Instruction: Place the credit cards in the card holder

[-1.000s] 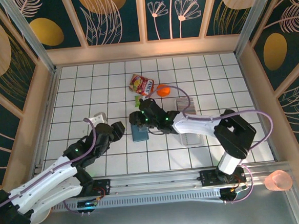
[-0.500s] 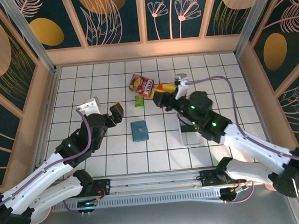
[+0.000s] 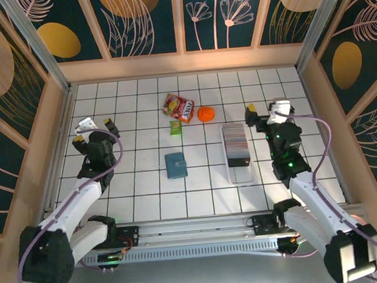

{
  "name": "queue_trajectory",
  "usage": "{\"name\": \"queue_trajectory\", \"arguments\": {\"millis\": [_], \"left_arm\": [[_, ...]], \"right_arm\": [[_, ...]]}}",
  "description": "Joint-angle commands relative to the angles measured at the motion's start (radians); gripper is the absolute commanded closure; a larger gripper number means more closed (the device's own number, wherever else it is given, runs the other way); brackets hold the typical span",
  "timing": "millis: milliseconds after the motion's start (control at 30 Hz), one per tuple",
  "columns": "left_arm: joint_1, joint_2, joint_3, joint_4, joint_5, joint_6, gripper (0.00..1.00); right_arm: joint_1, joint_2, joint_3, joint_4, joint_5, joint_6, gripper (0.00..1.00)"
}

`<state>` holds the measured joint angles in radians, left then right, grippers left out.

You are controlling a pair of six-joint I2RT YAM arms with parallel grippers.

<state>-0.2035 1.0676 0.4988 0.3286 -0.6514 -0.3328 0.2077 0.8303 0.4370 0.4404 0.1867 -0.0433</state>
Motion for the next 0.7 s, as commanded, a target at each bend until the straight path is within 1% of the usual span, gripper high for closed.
{"name": "queue_trajectory", "arguments": {"millis": [0, 33, 100, 200, 300, 333, 400, 467, 500, 533, 567, 633, 667], "left_arm": [[0.049, 0.075, -0.041, 0.151, 0.033, 0.052, 0.01], [0.06, 0.1, -0.067, 0.192, 0.053, 0.073, 0.01], [0.075, 0.142, -0.116, 0.282, 0.035, 0.088, 0.01], [0.098, 0.181, -0.161, 0.365, 0.048, 0.112, 0.01], [0.129, 0.224, -0.196, 0.446, 0.071, 0.138, 0.01], [0.142, 0.227, -0.19, 0.444, 0.104, 0.142, 0.01], [0.152, 0.243, -0.203, 0.528, 0.143, 0.155, 0.01], [0.157, 0.264, -0.21, 0.6, 0.169, 0.173, 0.01], [0.161, 0.279, -0.212, 0.638, 0.196, 0.196, 0.01], [0.165, 0.295, -0.213, 0.675, 0.222, 0.216, 0.01], [0.169, 0.305, -0.216, 0.71, 0.229, 0.218, 0.01], [0.19, 0.317, -0.213, 0.726, 0.268, 0.178, 0.01], [0.196, 0.326, -0.239, 0.803, 0.298, 0.167, 0.01]], "right_arm": [[-0.104, 0.045, -0.076, 0.146, -0.136, 0.056, 0.01], [-0.135, 0.067, -0.099, 0.16, -0.158, 0.063, 0.01], [-0.175, 0.107, -0.146, 0.212, -0.192, 0.062, 0.01], [-0.217, 0.174, -0.232, 0.36, -0.228, 0.093, 0.01], [-0.223, 0.275, -0.252, 0.451, -0.265, 0.094, 0.01], [-0.222, 0.317, -0.261, 0.501, -0.267, 0.095, 0.01], [-0.224, 0.414, -0.281, 0.612, -0.249, 0.091, 0.01], [-0.227, 0.46, -0.255, 0.629, -0.237, 0.106, 0.01], [-0.228, 0.492, -0.257, 0.689, -0.255, 0.093, 0.01], [-0.227, 0.512, -0.241, 0.702, -0.263, 0.068, 0.02], [-0.228, 0.526, -0.229, 0.69, -0.255, 0.061, 0.02], [-0.232, 0.566, -0.233, 0.756, -0.231, 0.044, 0.01], [-0.235, 0.59, -0.245, 0.818, -0.226, 0.046, 0.01]]}}
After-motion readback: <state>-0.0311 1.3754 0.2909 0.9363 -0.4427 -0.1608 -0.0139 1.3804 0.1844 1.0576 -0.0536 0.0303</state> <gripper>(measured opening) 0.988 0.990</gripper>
